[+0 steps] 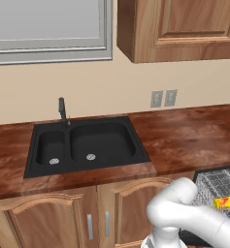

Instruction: Pick up the cup and bowl from the counter, place them in the dishwasher, and close the dishwasher door.

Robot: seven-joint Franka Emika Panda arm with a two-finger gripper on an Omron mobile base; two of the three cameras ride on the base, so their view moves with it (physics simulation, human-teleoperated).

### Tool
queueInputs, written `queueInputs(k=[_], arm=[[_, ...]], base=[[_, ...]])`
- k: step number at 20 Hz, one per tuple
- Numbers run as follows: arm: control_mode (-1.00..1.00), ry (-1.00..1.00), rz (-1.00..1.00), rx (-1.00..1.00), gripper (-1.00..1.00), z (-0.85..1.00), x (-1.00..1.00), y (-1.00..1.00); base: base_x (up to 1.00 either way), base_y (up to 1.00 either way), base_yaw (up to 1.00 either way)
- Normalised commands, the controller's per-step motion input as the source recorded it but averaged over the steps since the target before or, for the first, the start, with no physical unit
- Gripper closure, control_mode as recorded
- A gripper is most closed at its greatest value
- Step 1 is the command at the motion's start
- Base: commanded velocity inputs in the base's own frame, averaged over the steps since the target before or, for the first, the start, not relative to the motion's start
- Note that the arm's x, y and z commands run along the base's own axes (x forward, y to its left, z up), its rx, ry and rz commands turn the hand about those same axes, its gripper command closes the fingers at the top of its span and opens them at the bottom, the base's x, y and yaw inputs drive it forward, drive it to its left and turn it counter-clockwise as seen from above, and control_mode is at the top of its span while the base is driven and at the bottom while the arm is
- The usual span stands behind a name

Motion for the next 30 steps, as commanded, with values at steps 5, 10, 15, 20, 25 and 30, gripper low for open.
queueInputs(k=[5,10,15,20,25,30], arm=[[-1.0,0.0,0.0,0.0,1.0,-0.52,-0.09,0.05],[-1.0,0.0,0.0,0.0,1.0,-0.52,0.0,0.0],[-1.0,0.01,0.0,0.0,1.0,-0.55,0.17,0.0],[-1.0,0.0,0.0,0.0,1.0,-0.56,0.23,0.0],[-1.0,0.0,0.0,0.0,1.0,-0.4,0.28,-0.06],[-1.0,0.0,0.0,0.0,1.0,-0.29,0.3,-0.28]], base=[[0.0,0.0,0.0],[0.0,0.0,0.0],[0.0,0.0,0.0],[0.0,0.0,0.0],[0.0,0.0,0.0],[0.0,0.0,0.0]])
